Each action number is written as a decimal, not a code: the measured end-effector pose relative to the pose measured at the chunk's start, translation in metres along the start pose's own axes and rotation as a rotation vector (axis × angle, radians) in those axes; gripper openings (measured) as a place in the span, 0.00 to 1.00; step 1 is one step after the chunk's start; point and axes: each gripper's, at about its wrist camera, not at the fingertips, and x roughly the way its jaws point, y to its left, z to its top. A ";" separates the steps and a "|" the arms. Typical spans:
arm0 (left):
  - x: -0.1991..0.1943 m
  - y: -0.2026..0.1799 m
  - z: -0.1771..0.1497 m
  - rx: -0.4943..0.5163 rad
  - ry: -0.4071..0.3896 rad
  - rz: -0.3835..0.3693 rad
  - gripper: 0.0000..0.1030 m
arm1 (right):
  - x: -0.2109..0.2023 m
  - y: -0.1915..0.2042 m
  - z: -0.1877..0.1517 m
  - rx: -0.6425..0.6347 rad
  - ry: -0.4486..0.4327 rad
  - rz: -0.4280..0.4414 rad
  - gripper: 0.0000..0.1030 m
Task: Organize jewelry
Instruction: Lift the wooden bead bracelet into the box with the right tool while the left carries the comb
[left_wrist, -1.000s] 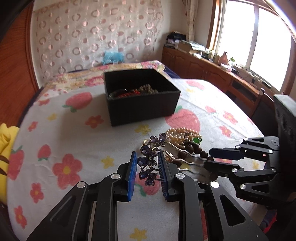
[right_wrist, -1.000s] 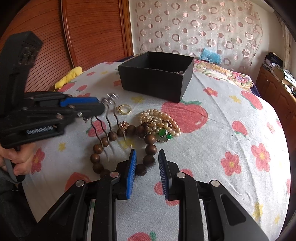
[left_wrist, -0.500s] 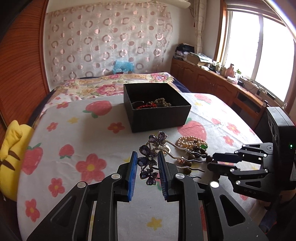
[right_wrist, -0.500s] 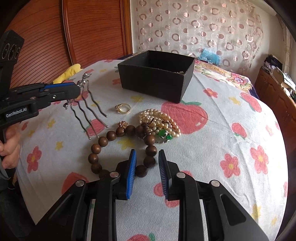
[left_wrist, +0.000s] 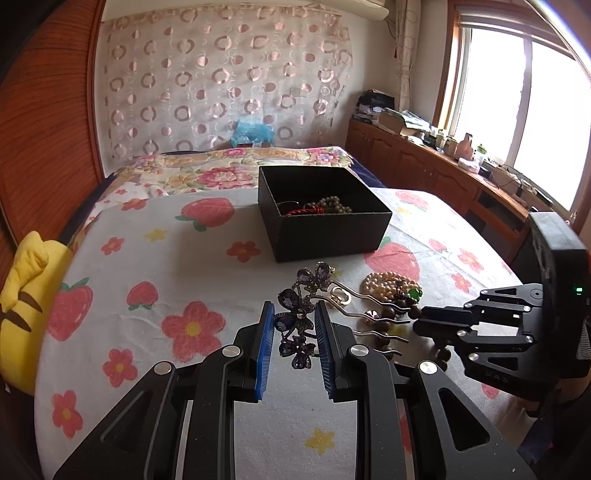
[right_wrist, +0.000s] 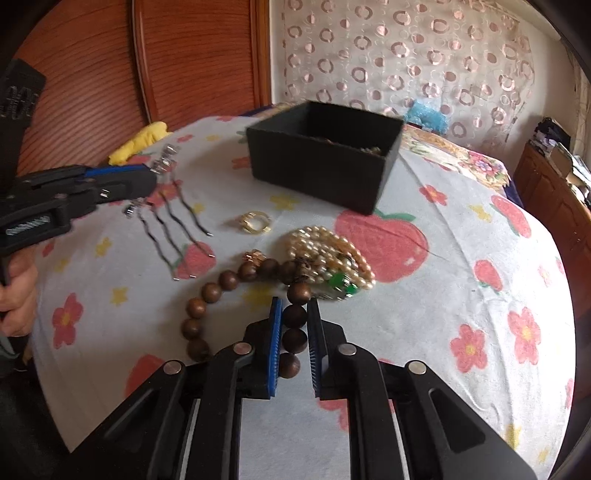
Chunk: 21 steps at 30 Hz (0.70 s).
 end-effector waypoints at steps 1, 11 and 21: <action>0.000 0.001 0.000 -0.002 -0.001 0.002 0.20 | -0.003 0.001 0.001 -0.001 -0.012 0.003 0.14; -0.005 0.008 0.004 -0.023 -0.024 0.018 0.20 | -0.047 0.004 0.033 -0.021 -0.136 0.026 0.14; -0.014 0.010 0.018 -0.017 -0.068 0.029 0.20 | -0.074 -0.005 0.081 -0.048 -0.228 -0.024 0.14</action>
